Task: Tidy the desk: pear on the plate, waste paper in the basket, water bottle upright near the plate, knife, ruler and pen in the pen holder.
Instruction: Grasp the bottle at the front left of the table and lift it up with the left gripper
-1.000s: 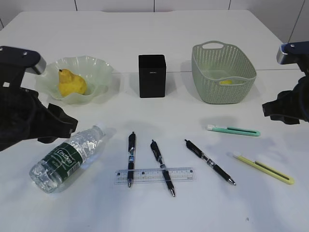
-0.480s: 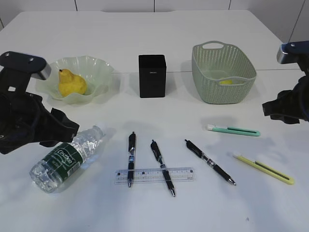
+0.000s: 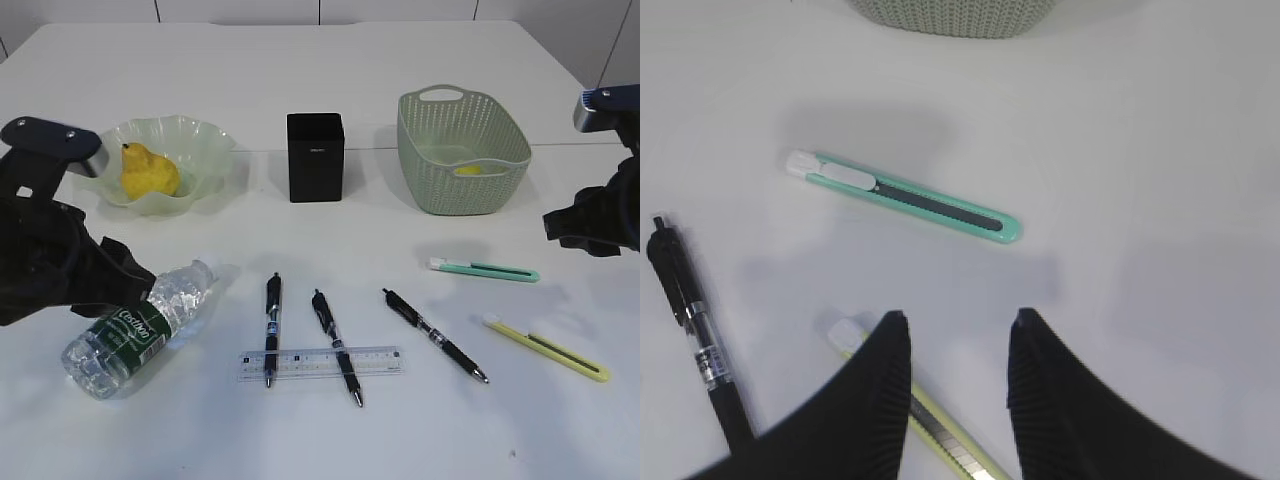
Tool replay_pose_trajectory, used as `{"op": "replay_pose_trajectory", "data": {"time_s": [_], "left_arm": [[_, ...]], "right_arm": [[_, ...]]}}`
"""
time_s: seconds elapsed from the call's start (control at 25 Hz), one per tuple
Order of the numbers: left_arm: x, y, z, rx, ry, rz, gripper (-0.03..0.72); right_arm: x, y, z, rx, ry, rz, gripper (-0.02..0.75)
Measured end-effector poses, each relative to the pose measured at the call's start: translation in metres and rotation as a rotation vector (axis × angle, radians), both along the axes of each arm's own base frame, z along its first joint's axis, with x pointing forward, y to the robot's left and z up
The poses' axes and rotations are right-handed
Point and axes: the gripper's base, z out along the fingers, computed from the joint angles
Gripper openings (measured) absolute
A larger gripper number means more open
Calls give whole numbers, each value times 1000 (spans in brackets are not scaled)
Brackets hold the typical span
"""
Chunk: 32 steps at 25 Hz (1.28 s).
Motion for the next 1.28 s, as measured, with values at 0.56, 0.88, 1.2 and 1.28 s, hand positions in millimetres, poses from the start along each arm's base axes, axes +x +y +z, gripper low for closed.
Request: {"op": "replay_pose_trajectory", "data": {"time_s": [0.56, 0.88, 1.2, 1.28], "left_arm": [[45, -11, 52, 79, 10, -14, 276], [70, -18, 50, 161, 114, -14, 276], [93, -27, 41, 220, 196, -39, 276], [98, -30, 37, 241, 217, -55, 276]], "right_arm": [[0, 0, 0, 0, 0, 0, 249], [0, 0, 0, 0, 0, 0, 249], [0, 0, 0, 0, 0, 0, 249], [0, 0, 0, 0, 0, 0, 249]]}}
